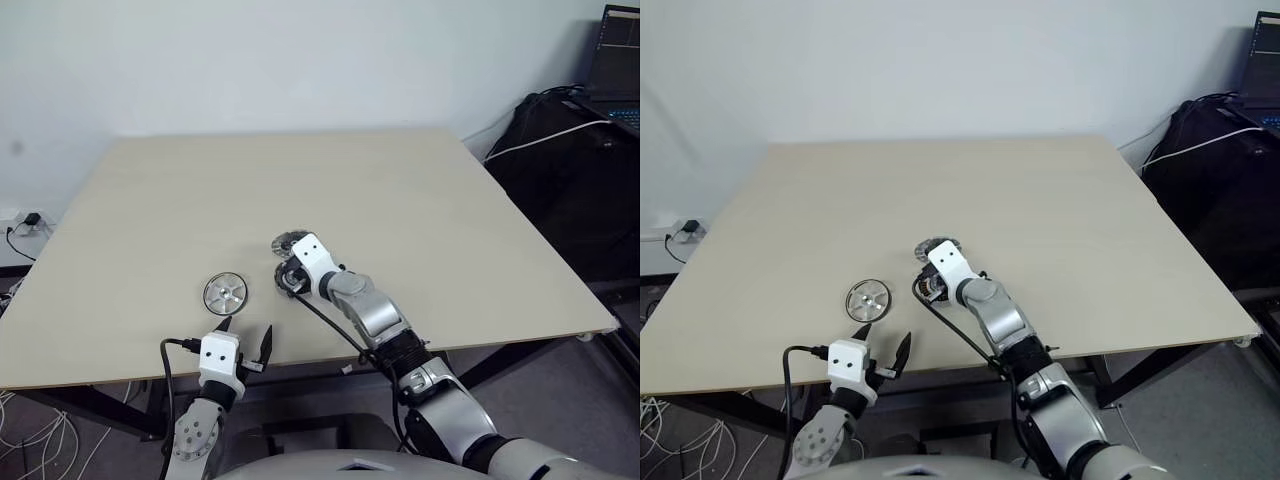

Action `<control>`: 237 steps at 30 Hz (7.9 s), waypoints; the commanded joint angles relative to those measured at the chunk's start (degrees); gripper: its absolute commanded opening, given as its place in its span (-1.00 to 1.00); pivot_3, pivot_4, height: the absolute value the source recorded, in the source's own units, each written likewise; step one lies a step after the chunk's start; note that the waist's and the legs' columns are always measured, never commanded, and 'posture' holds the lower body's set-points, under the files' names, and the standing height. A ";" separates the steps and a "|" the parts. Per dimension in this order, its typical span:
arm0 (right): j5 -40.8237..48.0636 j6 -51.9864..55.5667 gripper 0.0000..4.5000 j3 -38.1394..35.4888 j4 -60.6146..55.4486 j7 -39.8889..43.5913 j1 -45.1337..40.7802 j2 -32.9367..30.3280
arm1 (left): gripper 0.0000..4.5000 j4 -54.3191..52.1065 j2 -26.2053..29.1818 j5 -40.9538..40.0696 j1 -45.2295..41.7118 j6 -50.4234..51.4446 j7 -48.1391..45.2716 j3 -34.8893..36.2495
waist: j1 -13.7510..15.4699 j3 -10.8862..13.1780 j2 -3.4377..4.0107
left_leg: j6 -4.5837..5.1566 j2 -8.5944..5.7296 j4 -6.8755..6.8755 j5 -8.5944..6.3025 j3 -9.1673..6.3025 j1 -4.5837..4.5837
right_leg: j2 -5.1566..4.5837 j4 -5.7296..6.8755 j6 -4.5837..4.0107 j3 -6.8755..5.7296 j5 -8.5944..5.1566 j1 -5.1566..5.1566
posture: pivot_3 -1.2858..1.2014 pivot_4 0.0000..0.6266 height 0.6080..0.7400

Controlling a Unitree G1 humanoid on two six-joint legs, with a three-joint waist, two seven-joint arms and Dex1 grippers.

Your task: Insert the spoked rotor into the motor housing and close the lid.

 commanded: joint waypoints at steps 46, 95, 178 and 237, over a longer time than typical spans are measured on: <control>4.94 5.49 -0.99 -2.11 -28.51 2.85 16.12 -6.19 | 1.00 -8.99 -5.96 -22.35 0.86 9.94 -1.47 8.54 | 0.29 0.02 -0.13 | 0.02 0.04 0.01 -0.02 -0.03 -0.04 | -0.03 -0.05 0.00 0.00 -0.02 -0.01 | 0.03 -1.00 1.00; 10.83 6.57 -0.99 -0.06 -40.13 3.60 25.98 -11.81 | 1.00 -6.72 -6.21 -36.36 -10.61 30.27 -3.85 19.18 | 0.44 -0.01 -0.65 | -0.01 -0.09 0.05 -0.01 -0.12 0.02 | 0.01 -0.07 0.18 0.00 -0.15 0.11 | 0.03 -1.00 1.00; 10.66 5.62 -0.99 0.32 -37.98 1.90 24.98 -10.69 | 1.00 -2.42 -11.21 -44.71 -18.87 36.82 4.65 24.89 | 1.61 0.12 -0.92 | -0.04 -0.14 0.05 0.01 -0.15 0.05 | 0.00 -0.09 0.00 0.00 -0.03 0.17 | 0.03 -1.00 1.00; 10.80 5.89 -1.00 0.17 -38.82 1.75 25.82 -11.07 | -0.84 -4.71 -11.76 -59.66 -19.75 41.96 -4.25 14.28 | 1.56 0.16 -0.97 | -0.04 -0.19 0.07 0.00 -0.20 -0.02 | 0.00 -0.11 -0.02 0.00 -0.03 0.14 | 0.03 -1.00 1.00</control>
